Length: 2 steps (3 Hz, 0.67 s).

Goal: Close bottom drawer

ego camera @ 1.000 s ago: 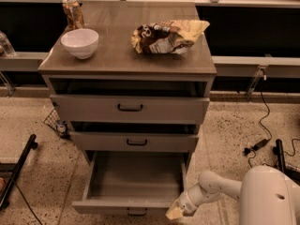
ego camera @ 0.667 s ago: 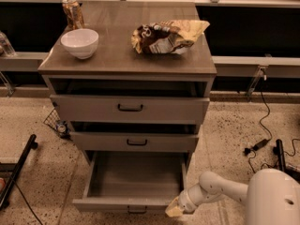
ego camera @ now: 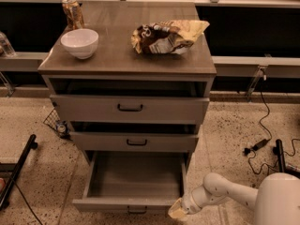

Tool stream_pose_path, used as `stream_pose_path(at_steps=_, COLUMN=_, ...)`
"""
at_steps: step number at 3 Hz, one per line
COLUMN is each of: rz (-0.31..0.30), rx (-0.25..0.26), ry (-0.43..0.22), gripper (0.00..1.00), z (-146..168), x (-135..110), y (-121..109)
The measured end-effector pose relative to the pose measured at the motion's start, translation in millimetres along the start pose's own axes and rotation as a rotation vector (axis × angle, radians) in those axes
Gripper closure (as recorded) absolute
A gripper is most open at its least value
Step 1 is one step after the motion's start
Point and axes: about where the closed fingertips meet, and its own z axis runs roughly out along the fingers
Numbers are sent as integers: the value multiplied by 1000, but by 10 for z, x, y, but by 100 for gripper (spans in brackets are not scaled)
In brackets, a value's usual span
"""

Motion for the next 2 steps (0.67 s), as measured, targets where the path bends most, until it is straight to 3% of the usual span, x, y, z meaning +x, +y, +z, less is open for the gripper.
stream_pose_path(at_steps=1, rz=7, rx=-11, ry=22, gripper=100, z=29, x=115, y=72)
stream_pose_path(at_steps=2, rz=-3, rx=14, ry=7, gripper=100, z=68, x=310, y=144)
